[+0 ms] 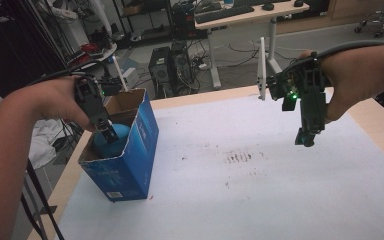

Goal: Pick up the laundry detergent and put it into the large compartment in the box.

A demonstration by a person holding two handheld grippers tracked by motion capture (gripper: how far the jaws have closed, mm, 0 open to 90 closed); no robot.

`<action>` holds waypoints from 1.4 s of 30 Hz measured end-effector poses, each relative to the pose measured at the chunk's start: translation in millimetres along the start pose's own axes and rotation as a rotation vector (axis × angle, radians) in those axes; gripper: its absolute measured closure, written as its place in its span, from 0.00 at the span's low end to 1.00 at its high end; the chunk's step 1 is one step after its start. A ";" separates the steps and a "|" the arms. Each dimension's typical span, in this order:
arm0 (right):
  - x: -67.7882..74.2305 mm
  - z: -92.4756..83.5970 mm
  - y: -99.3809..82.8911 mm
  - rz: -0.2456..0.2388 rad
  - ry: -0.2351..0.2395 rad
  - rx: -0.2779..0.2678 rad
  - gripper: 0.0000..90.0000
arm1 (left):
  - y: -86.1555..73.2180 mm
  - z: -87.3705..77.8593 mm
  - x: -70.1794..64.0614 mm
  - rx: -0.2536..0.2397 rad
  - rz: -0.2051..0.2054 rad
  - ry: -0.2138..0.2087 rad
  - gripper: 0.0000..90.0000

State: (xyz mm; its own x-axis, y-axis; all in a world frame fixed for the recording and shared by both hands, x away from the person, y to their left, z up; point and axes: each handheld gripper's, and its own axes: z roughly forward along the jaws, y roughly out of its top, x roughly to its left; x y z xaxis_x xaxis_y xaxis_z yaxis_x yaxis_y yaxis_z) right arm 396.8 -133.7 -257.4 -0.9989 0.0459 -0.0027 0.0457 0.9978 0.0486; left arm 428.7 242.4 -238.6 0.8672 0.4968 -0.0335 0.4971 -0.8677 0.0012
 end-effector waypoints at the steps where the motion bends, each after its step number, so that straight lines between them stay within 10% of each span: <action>1: 0.0 0.0 0.0 0.000 0.000 0.000 0.03 | 0.0 0.0 0.0 0.000 0.000 0.000 0.17; 10: -0.4 -4.9 -3.1 0.002 -0.001 -0.005 0.03 | 17.3 -33.9 -25.2 0.000 0.085 0.039 0.09; 17: 1.5 -6.3 -4.5 0.002 -0.005 -0.009 0.03 | 44.8 -48.3 -57.4 0.011 0.228 0.045 0.06; 42: 6.7 -10.0 -4.6 0.005 -0.002 -0.014 0.03 | 105.1 -2.8 -95.2 0.025 0.411 -0.018 0.03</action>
State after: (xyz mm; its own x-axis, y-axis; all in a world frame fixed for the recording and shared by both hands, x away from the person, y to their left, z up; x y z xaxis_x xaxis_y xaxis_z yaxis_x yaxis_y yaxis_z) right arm 389.9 -138.4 -247.7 -0.9987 0.0514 -0.0045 0.0510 0.9968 0.0623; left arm 398.5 103.9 -232.5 0.9927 0.1085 -0.0525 0.1083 -0.9941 -0.0064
